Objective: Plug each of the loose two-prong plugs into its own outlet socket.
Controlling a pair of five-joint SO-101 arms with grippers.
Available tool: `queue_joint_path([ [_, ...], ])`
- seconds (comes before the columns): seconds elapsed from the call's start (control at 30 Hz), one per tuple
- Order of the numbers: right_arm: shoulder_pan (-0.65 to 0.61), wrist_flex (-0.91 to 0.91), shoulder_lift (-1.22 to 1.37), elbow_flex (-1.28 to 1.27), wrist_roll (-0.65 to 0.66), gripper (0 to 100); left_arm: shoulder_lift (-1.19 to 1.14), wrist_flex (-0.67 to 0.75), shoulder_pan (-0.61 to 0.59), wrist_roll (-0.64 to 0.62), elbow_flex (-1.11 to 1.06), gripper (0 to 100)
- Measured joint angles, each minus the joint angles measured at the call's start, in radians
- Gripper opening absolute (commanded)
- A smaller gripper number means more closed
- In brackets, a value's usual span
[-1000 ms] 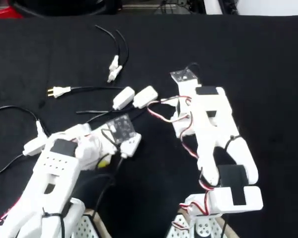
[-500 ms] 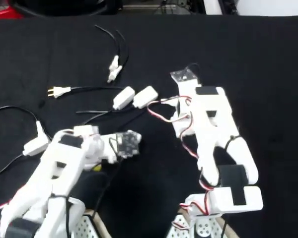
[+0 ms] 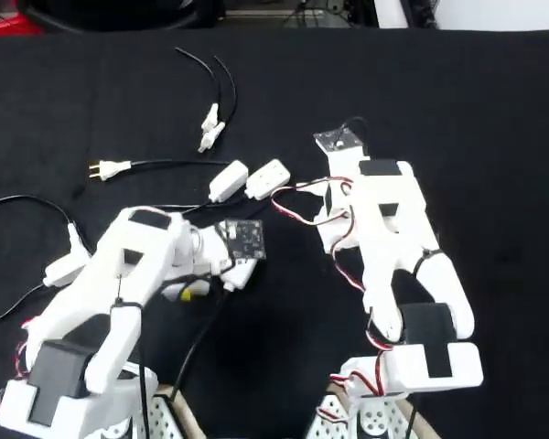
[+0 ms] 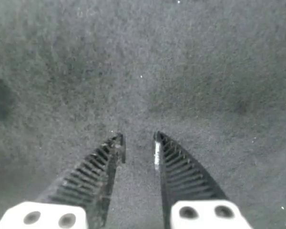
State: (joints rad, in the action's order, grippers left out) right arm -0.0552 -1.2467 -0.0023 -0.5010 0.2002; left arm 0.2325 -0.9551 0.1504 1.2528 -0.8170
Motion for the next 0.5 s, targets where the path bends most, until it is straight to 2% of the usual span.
queue_joint_path([
  [0.27, 0.0, 0.0, 0.0, 0.0, 0.0, 10.6, -0.002, -0.029, 0.0, -0.035, 0.025, 3],
  [0.5, 0.0, 0.0, 0.0, 0.0, 0.0, 10.6, -0.002, -0.195, 0.002, -0.044, 0.071, 3],
])
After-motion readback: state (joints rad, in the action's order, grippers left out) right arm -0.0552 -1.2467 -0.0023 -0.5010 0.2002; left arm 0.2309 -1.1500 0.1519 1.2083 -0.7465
